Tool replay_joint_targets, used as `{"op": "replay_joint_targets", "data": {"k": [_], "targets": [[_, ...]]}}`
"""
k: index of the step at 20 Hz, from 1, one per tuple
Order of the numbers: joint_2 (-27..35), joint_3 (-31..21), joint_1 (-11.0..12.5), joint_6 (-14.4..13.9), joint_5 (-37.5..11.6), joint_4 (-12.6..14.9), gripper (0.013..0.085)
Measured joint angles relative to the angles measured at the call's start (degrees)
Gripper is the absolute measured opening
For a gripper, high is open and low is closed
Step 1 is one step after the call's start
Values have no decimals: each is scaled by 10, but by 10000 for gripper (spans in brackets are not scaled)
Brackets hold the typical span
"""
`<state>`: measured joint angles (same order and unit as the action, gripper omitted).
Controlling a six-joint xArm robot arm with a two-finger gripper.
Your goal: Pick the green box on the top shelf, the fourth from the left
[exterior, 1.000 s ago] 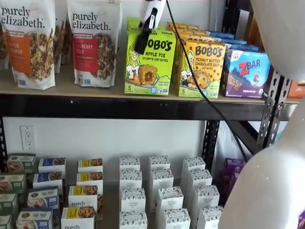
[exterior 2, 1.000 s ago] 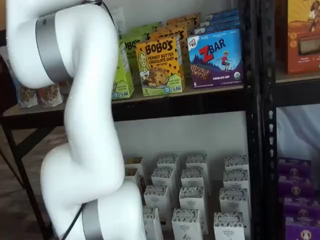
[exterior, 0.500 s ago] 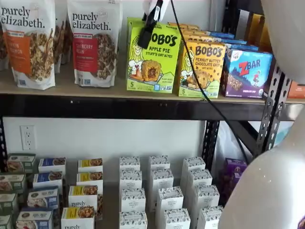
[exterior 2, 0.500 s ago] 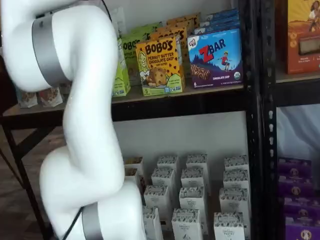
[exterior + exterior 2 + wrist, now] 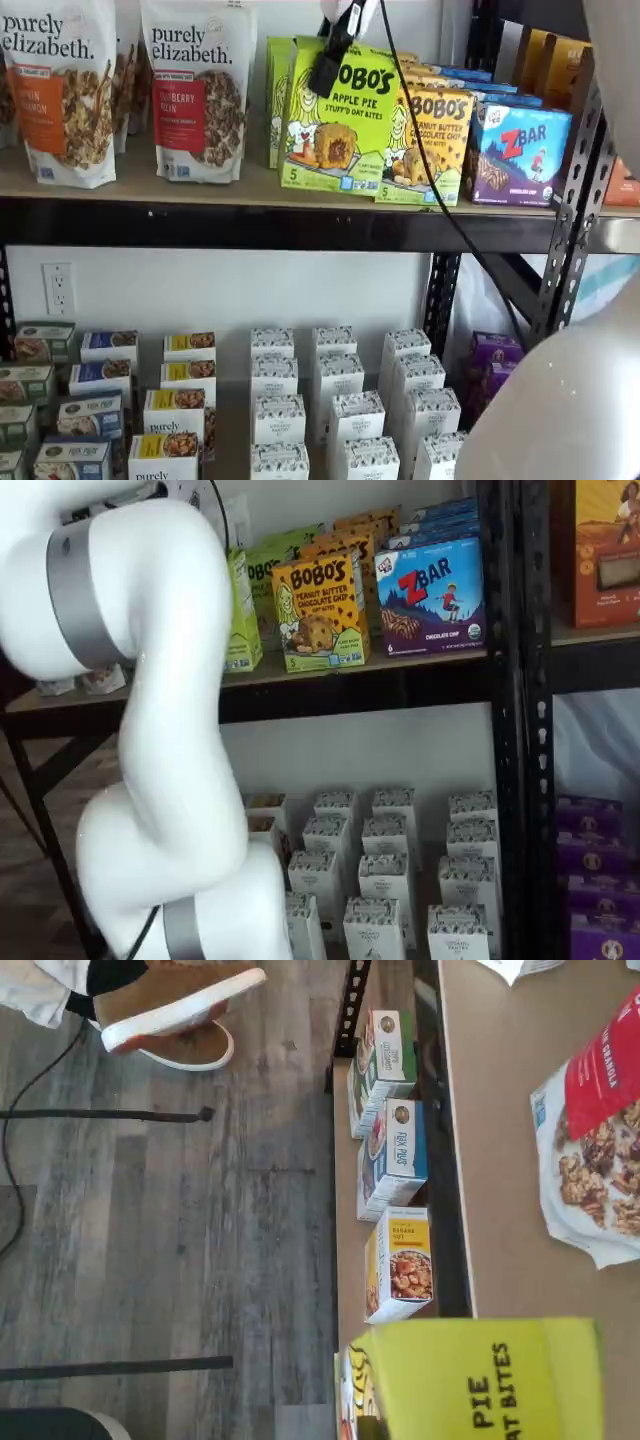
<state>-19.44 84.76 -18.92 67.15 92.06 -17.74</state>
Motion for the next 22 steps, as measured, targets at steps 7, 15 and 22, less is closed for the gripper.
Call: {"op": "replay_joint_targets", "data": {"k": [7,15,22], "targets": [[-31,-26,4,2,10,1,210],[-56,-51,5,4,13,2,210],[-74,-69,10,9,16,4,210]]}}
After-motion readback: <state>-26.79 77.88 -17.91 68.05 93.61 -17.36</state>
